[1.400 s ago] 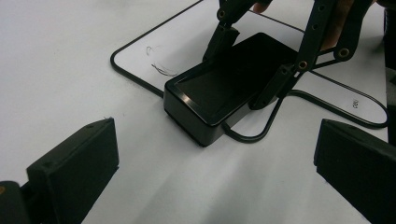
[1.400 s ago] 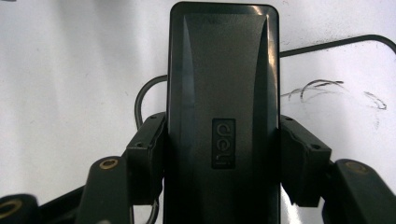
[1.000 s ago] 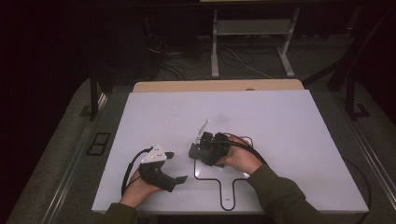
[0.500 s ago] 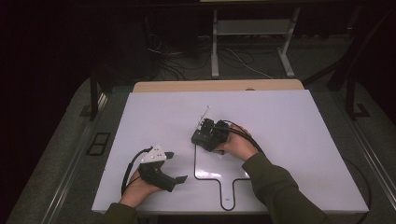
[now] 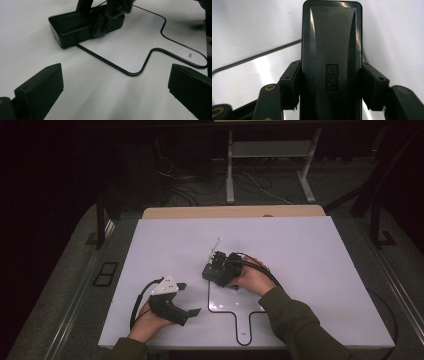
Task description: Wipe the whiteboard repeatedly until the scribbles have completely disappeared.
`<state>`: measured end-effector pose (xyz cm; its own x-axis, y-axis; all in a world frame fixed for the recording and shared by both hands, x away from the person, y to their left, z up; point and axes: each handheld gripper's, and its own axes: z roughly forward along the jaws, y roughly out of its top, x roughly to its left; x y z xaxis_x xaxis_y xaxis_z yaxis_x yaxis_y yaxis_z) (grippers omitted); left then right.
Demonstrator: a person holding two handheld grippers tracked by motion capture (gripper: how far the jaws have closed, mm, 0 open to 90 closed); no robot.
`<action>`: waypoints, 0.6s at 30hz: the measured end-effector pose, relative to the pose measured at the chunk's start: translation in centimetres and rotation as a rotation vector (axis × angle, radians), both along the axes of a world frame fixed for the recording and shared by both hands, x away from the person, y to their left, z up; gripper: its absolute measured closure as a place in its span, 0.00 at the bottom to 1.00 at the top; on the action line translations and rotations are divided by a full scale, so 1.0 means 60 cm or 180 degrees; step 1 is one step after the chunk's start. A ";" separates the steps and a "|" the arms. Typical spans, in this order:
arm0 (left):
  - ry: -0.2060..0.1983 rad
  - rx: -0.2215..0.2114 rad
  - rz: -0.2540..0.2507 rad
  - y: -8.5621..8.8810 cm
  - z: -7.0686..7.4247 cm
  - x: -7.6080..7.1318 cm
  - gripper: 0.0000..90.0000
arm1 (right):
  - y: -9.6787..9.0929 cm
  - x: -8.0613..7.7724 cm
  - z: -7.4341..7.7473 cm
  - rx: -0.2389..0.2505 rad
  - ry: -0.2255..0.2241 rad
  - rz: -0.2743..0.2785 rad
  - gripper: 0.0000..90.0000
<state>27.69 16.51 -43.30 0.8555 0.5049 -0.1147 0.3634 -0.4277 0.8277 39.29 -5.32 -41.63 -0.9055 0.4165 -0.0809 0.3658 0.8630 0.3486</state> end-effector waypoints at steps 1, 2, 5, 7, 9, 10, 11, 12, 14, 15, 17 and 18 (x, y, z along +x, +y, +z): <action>-0.0004 -0.0001 -0.0001 0.000 0.000 0.000 0.00 | -0.002 0.005 0.000 -0.0001 0.0001 -0.0037 0.43; -0.0005 -0.0001 -0.0005 0.000 0.000 0.001 0.00 | -0.004 0.009 0.000 0.0011 0.0006 -0.0073 0.43; 0.0005 -0.0006 -0.0006 0.000 0.000 0.001 0.00 | -0.004 0.008 -0.001 -0.0013 -0.0009 -0.0060 0.43; 0.0006 -0.0010 -0.0005 0.001 0.000 0.001 0.00 | -0.001 -0.003 0.000 -0.0050 0.0016 0.0071 0.43; 0.0005 -0.0012 -0.0002 0.000 0.000 0.001 0.00 | 0.002 -0.018 0.001 -0.0070 0.0058 0.0197 0.43; 0.0006 -0.0011 0.0001 0.000 0.000 0.000 0.00 | 0.003 -0.025 0.001 -0.0058 0.0076 0.0239 0.43; 0.0005 -0.0005 0.0000 -0.001 0.000 0.000 0.00 | 0.003 -0.027 0.001 -0.0057 0.0046 0.0253 0.43; 0.0003 -0.0010 -0.0003 -0.002 0.000 0.000 0.00 | 0.003 -0.026 0.001 -0.0048 0.0069 0.0231 0.43; -0.0005 -0.0008 -0.0010 -0.002 0.000 -0.001 0.00 | 0.001 -0.016 0.001 -0.0043 0.0042 0.0170 0.43; -0.0008 -0.0005 -0.0009 -0.001 0.001 -0.001 0.00 | -0.001 -0.008 0.000 -0.0045 0.0035 0.0118 0.43; -0.0013 0.0002 -0.0007 -0.001 0.000 0.000 0.00 | -0.004 0.007 0.001 -0.0016 0.0061 -0.0030 0.43; -0.0005 0.0002 -0.0004 0.000 0.000 0.000 0.00 | -0.007 0.014 0.000 -0.0016 0.0061 -0.0076 0.43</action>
